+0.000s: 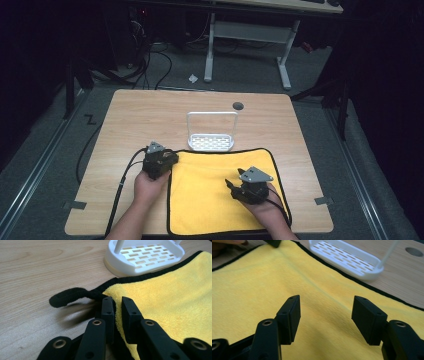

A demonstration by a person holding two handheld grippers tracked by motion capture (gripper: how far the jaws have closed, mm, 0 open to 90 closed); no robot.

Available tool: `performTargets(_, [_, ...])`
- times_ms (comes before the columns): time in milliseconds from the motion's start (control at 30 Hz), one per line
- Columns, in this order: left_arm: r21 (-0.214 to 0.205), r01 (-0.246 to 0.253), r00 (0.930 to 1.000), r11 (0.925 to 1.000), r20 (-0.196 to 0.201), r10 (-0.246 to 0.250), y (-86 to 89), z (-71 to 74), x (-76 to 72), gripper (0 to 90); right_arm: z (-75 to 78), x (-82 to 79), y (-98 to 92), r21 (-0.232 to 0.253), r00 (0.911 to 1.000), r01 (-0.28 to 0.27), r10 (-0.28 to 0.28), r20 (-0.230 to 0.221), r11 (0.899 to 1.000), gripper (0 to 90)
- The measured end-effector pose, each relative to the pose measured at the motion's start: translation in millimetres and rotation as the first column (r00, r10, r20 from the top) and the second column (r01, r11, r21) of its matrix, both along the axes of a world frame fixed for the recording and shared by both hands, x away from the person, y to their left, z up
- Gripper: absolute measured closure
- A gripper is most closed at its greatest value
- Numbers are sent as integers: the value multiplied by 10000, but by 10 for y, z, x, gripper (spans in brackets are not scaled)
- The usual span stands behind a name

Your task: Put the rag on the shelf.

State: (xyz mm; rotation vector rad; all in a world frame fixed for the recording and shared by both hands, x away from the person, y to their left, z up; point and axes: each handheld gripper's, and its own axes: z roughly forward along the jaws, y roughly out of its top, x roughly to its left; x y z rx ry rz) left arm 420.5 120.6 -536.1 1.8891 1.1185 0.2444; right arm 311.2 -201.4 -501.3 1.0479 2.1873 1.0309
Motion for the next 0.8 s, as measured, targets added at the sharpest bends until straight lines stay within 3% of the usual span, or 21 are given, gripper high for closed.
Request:
performTargets(167, [-261,-55,10000,9996,8,56,20,-1,-5,805,-19,-26,279,32,9984,-542,543,-154,9985,407])
performTargets(367, [-311,-44,10000,9995,20,45,33,0,-8,801,-87,-79,685,-243,9892,-1444,1437,-273,9892,408])
performTargets(567, [-499,-142,9999,9987,-33,141,49,-2,-4,801,-189,-118,1076,-255,9747,-2159,2139,-650,9761,415])
performTargets(800, [-571,-123,9999,9983,-95,118,60,-4,0,799,-255,-197,1447,-224,9486,-3048,3014,-964,9522,415])
